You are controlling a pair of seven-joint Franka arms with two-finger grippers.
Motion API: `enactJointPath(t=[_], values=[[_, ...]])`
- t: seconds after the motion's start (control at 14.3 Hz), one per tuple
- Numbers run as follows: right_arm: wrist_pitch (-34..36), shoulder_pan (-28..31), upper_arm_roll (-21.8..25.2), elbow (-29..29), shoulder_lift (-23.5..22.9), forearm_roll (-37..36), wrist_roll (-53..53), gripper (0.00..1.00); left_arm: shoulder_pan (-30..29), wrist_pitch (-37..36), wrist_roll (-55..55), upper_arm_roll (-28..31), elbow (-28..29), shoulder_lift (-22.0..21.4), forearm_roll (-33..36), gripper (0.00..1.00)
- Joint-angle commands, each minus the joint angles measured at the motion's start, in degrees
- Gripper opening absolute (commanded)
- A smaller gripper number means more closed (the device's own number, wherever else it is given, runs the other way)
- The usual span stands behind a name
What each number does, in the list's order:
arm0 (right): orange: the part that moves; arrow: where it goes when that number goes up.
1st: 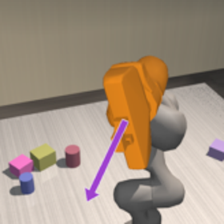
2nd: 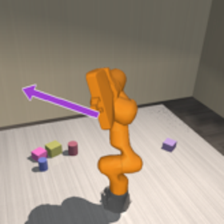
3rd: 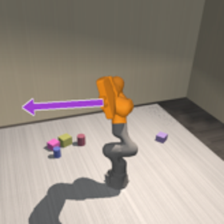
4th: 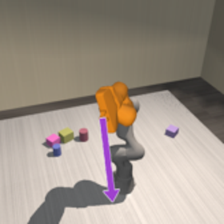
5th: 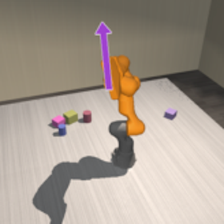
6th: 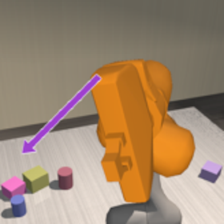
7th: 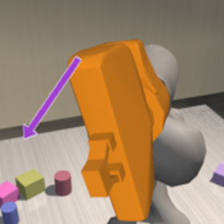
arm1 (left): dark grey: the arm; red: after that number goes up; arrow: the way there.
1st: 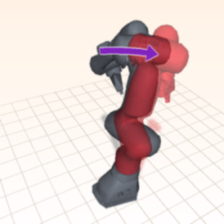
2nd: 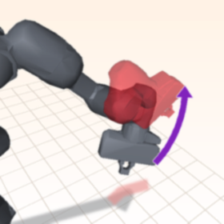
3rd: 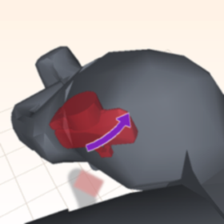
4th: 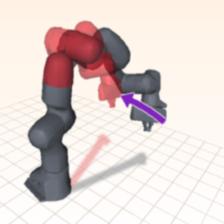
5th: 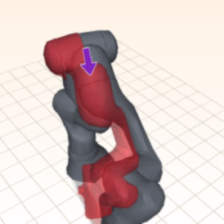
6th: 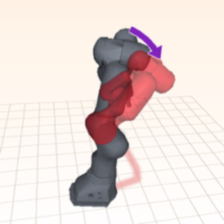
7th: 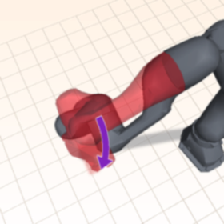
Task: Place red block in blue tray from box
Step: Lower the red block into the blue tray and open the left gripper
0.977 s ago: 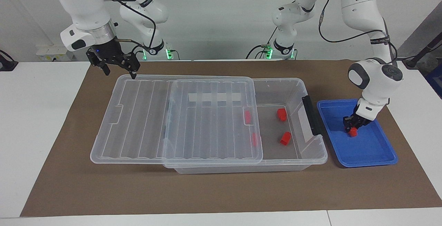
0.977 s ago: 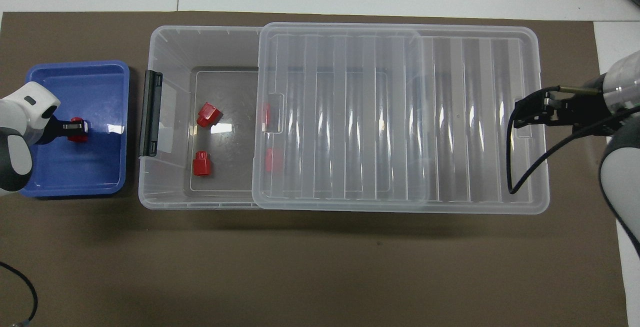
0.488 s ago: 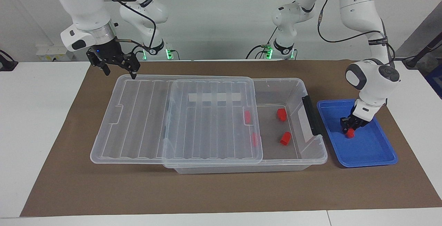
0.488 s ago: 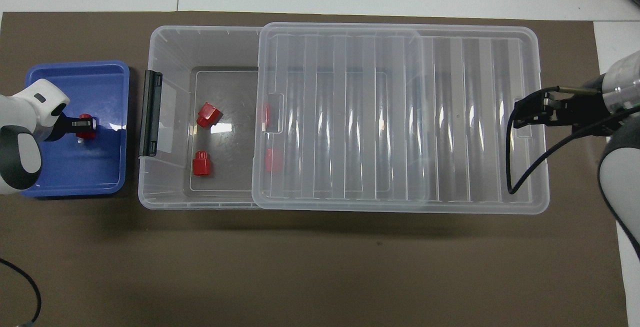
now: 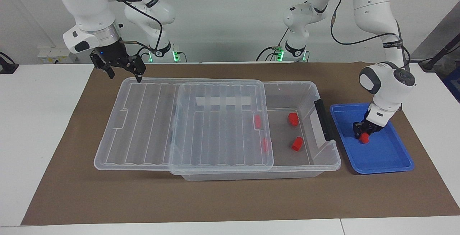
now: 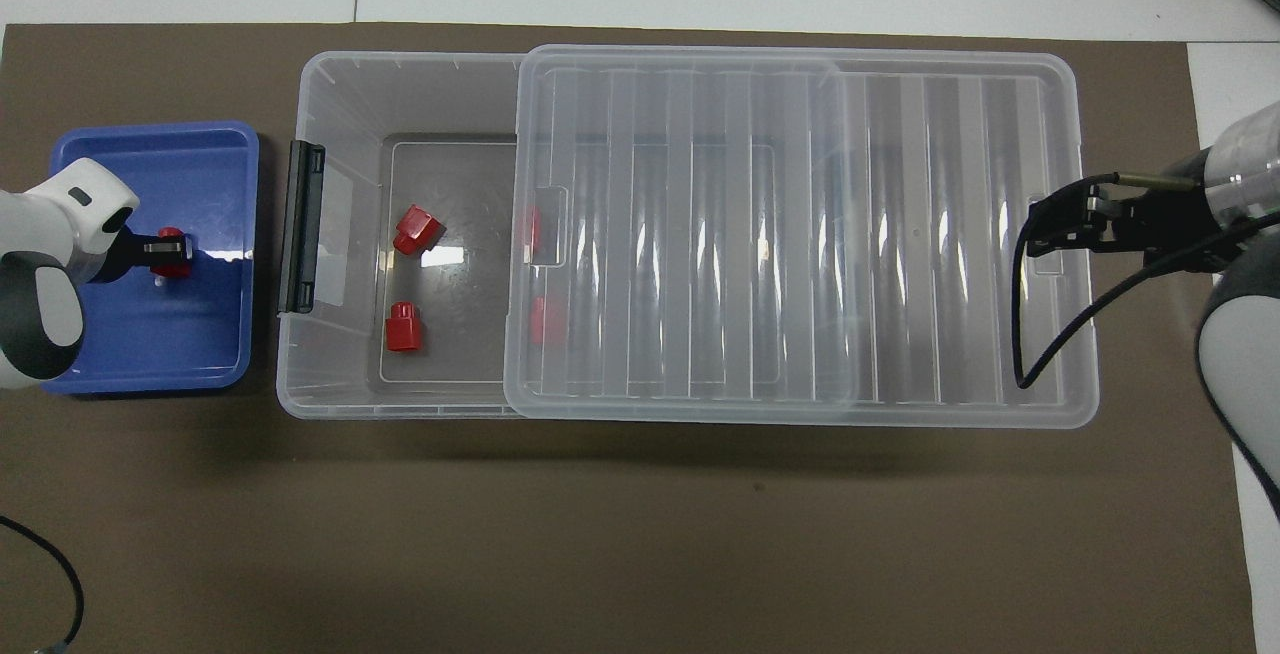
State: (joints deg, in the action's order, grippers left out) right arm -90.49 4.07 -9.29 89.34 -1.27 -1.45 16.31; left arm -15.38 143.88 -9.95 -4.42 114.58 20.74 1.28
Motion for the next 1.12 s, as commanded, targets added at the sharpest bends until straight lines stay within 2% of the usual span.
enactJointPath(t=[0.0, 0.14, 0.35, 0.49, 0.7, 0.77, 0.84, 1.05], values=[[-1.62, 0.85, -0.64, 1.98, 1.45, 0.75, -1.02, 1.00, 0.52, -0.25, -1.30, 0.20, -0.66, 1.14, -0.93, 0.74], [-1.62, 0.85, -0.64, 1.98, 1.36, 0.75, -1.02, 1.00, 1.05, -7.95, -0.77, -0.15, -4.25, -0.43, -0.93, 0.74], [-1.62, 0.85, -0.64, 1.89, 1.45, 0.84, -1.11, 1.00, 2.63, -25.96, 0.62, -0.15, -12.16, -5.61, -0.93, 0.74], [-1.80, 0.85, -0.64, 1.98, 1.36, 0.75, -1.11, 1.00, 3.24, -33.19, 1.60, -0.41, -14.64, -8.77, -1.01, 0.74], [-1.89, 0.85, -0.64, 1.98, 1.45, 0.84, -1.19, 1.00, 5.61, -39.01, 6.16, -0.59, -14.73, -13.52, -1.01, 0.75], [-1.89, 0.85, -0.64, 1.98, 1.45, 0.84, -1.19, 1.00, 6.66, -39.72, 6.69, -0.59, -14.56, -14.58, -1.01, 0.84], [-1.89, 0.85, -0.64, 1.98, 1.45, 0.84, -1.19, 1.00, 7.63, -39.81, 6.61, -0.50, -14.04, -15.29, -1.01, 1.00], [-1.97, 0.94, -0.64, 1.98, 1.45, 0.75, -1.28, 1.00, 10.10, -37.71, 6.17, -0.42, -13.68, -15.38, -0.93, 1.00]])
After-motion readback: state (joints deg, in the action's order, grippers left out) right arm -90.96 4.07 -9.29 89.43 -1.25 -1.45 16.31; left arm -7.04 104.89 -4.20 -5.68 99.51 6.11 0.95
